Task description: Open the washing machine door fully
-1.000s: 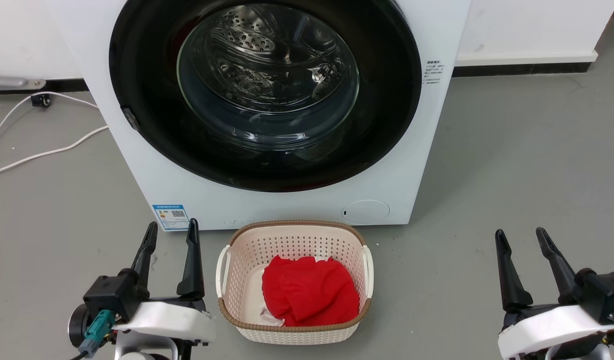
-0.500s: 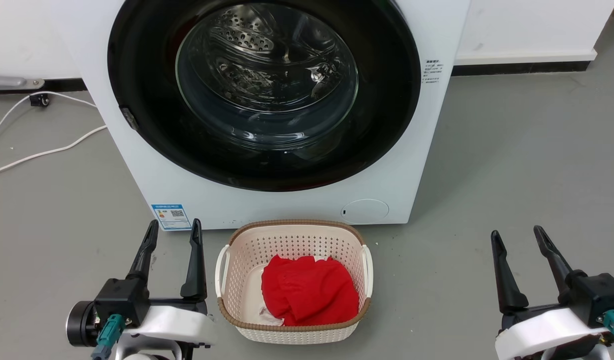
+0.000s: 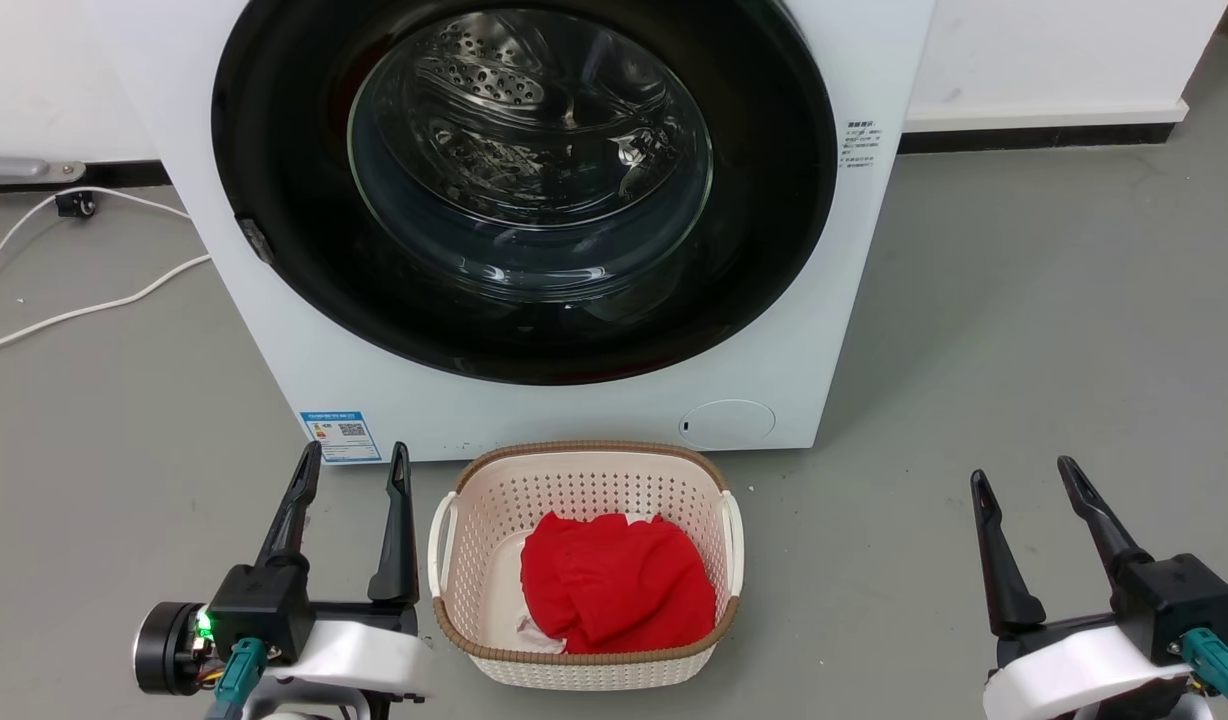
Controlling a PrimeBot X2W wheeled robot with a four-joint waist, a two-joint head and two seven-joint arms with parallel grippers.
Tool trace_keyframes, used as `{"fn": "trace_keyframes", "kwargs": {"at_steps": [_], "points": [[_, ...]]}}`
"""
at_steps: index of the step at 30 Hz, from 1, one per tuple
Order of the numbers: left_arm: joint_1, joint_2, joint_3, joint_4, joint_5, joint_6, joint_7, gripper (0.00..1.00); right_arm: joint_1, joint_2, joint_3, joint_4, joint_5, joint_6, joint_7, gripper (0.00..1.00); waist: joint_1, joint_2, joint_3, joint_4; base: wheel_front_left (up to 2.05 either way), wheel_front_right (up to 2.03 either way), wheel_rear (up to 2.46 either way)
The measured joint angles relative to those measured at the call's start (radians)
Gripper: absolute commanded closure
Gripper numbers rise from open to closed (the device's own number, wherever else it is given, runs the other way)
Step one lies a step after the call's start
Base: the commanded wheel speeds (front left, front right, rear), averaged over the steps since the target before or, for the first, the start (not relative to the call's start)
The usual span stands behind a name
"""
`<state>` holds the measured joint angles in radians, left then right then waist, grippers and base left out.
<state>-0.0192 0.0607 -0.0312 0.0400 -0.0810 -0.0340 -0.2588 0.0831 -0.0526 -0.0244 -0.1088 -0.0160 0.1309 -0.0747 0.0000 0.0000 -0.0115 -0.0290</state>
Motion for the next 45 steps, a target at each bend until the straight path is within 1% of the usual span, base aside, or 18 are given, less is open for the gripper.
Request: {"fn": "trace_keyframes", "kwargs": {"at_steps": [15,16,17,18,19,23,25,26,27,29,30,39,42,45], "points": [[0.001,-0.007,0.007,0.016,0.006,-0.001,-0.004,0.0,0.0,0.0,0.0,0.009,0.0,0.0,-0.004,0.0,0.0,0.0,-0.002,0.001,0.0,0.0,0.0],[0.001,-0.007,0.007,0.016,0.006,-0.001,-0.004,0.0,0.0,0.0,0.0,0.01,0.004,0.0,-0.004,0.13,0.0,0.0,-0.002,0.001,0.0,0.0,0.0],[0.001,-0.007,0.007,0.016,0.006,-0.001,-0.004,0.0,0.0,0.0,0.001,0.013,0.012,0.0,-0.003,0.54,0.0,0.0,-0.002,0.001,0.0,0.0,0.0],[0.001,-0.007,0.007,0.016,0.006,-0.001,-0.004,0.0,0.0,0.0,0.002,0.015,0.023,0.0,0.001,0.85,0.0,0.0,-0.002,0.001,0.0,0.0,0.0],[0.002,-0.008,0.007,0.017,0.007,-0.001,-0.004,0.0,0.0,0.0,0.002,0.017,0.026,0.0,0.002,1.0,0.0,0.0,-0.002,0.001,0.0,0.0,0.0],[0.002,-0.008,0.008,0.016,0.007,-0.001,-0.004,0.0,0.0,0.0,0.004,0.021,0.041,0.0,0.004,1.0,0.0,0.0,-0.001,0.001,0.0,0.0,0.0],[0.003,-0.008,0.008,0.016,0.008,-0.001,-0.004,0.0,-0.001,0.0,0.003,0.023,0.078,0.0,0.002,1.0,0.0,0.0,-0.001,0.0,0.0,0.0,0.0],[0.003,-0.008,0.008,0.016,0.008,-0.001,-0.004,0.0,-0.002,0.0,0.002,0.026,0.116,0.0,0.0,1.0,0.0,0.0,-0.001,0.0,0.0,0.0,0.0],[0.004,-0.008,0.009,0.016,0.008,-0.001,-0.004,0.0,-0.003,0.0,0.001,0.03,0.172,0.0,-0.004,1.0,0.0,0.0,-0.001,-0.001,0.0,0.0,0.0],[0.005,-0.008,0.009,0.016,0.008,-0.001,-0.004,0.0,-0.008,0.0,0.003,0.049,0.361,0.0,-0.009,1.0,0.0,0.0,0.0,-0.002,0.0,0.0,0.0],[0.006,-0.009,0.009,0.015,0.008,-0.001,-0.004,0.0,-0.014,0.0,0.005,0.055,0.435,0.0,-0.015,1.0,0.0,0.0,0.0,-0.002,0.0,0.0,0.0],[0.006,-0.009,0.009,0.006,0.006,0.0,-0.004,0.0,-0.091,0.001,-0.001,0.09,0.975,0.0,-0.046,1.0,0.0,0.0,0.015,-0.003,0.0,0.0,0.0],[0.002,-0.009,0.01,-0.01,0.006,0.002,-0.004,0.0,-0.154,0.002,-0.034,0.071,1.094,0.0,-0.038,1.0,0.0,0.0,0.031,-0.005,0.0,0.0,0.0],[-0.005,-0.01,0.011,-0.023,0.006,0.008,-0.004,0.0,-0.223,0.002,-0.086,0.063,1.205,0.0,0.0,1.0,0.0,0.0,0.049,-0.006,0.0,0.0,0.0]]}}
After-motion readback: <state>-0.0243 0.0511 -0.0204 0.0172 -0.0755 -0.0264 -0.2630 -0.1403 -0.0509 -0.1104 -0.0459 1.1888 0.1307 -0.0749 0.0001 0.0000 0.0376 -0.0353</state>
